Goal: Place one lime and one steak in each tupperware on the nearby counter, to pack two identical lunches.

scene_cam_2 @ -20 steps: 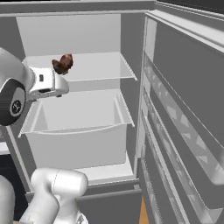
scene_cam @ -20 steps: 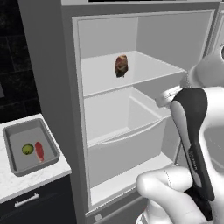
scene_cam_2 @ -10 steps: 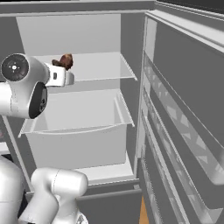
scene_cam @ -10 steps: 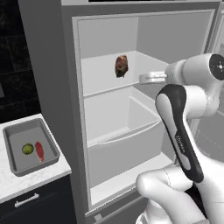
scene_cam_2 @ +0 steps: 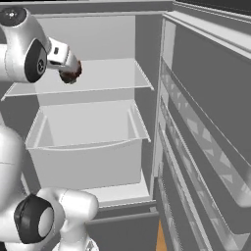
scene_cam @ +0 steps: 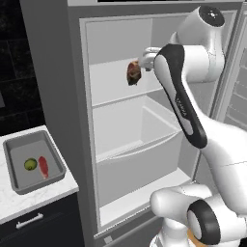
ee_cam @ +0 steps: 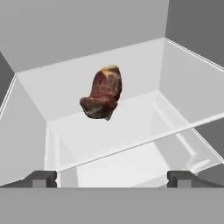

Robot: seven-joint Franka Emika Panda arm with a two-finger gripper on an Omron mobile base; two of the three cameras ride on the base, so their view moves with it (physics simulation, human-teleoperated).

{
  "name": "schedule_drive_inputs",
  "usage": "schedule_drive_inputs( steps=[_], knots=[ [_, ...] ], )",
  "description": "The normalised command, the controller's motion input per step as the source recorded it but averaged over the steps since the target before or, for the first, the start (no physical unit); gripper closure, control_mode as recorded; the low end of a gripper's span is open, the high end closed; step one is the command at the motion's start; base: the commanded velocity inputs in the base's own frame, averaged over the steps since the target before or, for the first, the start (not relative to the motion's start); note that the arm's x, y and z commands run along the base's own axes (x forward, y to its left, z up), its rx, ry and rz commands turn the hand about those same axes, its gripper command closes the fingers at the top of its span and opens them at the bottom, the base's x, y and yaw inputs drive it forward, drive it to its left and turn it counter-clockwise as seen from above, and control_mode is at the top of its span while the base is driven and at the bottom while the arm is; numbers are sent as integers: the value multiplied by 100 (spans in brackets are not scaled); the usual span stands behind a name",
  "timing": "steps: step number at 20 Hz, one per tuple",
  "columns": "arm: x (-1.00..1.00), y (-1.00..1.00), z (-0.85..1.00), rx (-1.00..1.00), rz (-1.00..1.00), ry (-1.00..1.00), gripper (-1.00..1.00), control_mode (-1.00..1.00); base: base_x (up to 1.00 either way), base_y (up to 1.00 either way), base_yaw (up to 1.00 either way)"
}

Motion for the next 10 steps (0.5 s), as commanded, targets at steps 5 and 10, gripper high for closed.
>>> schedule_drive_inputs(
  steps=[5, 10],
  knots=[
    [48, 11, -93, 0, 0, -4, -100, -100, 0, 0, 0],
    [73, 11, -75, 0, 0, -14, -100, -100, 0, 0, 0]
  ],
)
